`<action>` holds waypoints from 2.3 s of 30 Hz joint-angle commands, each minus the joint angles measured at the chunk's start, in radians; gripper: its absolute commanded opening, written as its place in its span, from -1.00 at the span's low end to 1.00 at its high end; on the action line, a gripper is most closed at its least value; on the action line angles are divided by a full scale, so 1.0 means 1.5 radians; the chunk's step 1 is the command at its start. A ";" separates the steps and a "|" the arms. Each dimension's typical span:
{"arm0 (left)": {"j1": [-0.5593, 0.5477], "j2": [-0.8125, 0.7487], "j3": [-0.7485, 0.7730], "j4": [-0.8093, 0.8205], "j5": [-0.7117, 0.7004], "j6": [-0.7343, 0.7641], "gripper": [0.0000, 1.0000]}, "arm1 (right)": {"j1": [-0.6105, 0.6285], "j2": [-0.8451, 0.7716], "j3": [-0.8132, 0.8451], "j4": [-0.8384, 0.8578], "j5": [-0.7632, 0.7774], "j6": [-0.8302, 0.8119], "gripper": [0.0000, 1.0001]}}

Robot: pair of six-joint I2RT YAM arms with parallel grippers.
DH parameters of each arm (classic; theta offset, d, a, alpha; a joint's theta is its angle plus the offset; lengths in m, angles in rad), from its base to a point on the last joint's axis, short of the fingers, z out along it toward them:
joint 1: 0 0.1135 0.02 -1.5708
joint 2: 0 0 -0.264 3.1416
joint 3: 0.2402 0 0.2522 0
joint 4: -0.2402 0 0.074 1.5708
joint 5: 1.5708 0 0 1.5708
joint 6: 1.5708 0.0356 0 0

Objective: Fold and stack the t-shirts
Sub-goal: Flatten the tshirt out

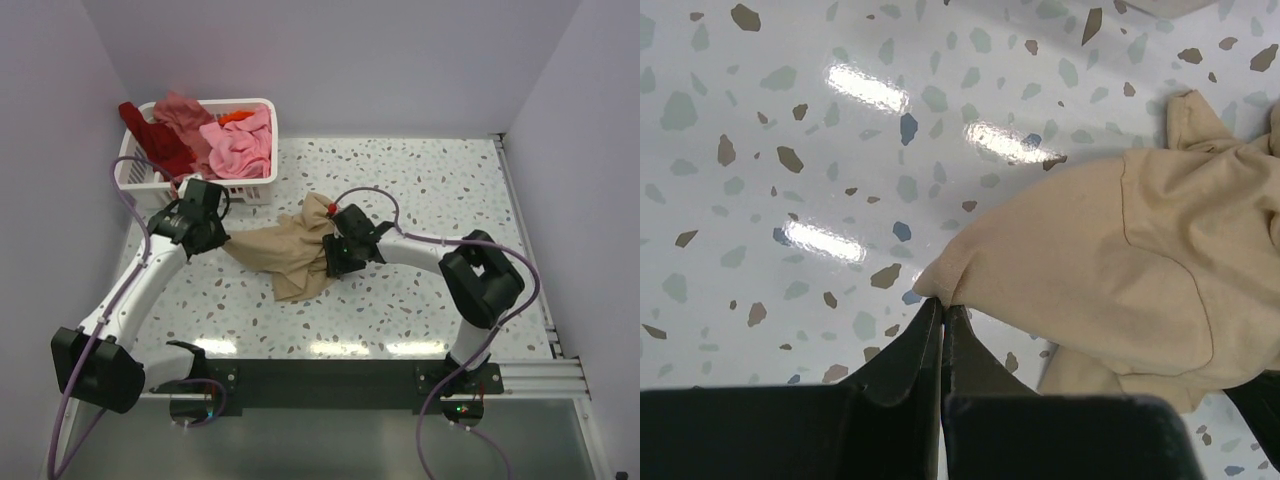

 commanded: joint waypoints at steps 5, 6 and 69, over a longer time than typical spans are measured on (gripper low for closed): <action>0.017 -0.020 0.029 -0.016 -0.009 0.022 -1.00 | 0.001 0.039 0.055 0.006 -0.016 -0.002 -0.88; 0.020 -0.020 0.031 -0.015 -0.014 0.024 -1.00 | 0.002 0.039 0.061 -0.004 -0.007 -0.005 -1.00; 0.067 0.032 0.078 0.046 0.113 0.132 -1.00 | -0.256 -0.134 0.083 -0.220 0.079 0.062 0.34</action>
